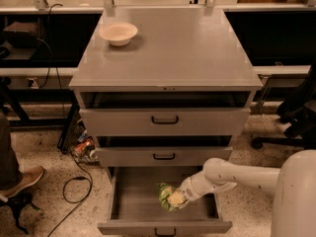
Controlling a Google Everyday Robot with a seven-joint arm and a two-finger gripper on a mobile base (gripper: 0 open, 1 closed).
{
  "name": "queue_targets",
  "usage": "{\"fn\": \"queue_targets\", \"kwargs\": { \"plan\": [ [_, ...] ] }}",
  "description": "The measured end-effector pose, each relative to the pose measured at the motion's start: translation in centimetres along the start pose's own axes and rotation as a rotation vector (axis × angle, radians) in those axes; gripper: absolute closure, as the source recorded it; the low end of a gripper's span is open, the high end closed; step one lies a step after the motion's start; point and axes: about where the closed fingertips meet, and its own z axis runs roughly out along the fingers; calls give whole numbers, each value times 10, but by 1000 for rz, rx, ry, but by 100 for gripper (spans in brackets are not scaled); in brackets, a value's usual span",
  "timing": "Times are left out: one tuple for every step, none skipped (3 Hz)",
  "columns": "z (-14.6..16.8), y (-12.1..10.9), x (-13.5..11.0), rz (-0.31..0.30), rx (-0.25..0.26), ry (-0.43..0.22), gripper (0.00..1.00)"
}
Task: Place green jalapeno chip bag into bottom drawer
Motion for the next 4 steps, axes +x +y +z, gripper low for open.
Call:
{"fn": "queue_targets", "kwargs": {
  "plan": [
    [22,-31,-2,10,26,-74,100],
    [40,-56,-2,38,27,-149,81],
    [59,-78,-3,57,6,-203,50],
    [67,-86,-4,63,-13,-222,26]
  ]
}}
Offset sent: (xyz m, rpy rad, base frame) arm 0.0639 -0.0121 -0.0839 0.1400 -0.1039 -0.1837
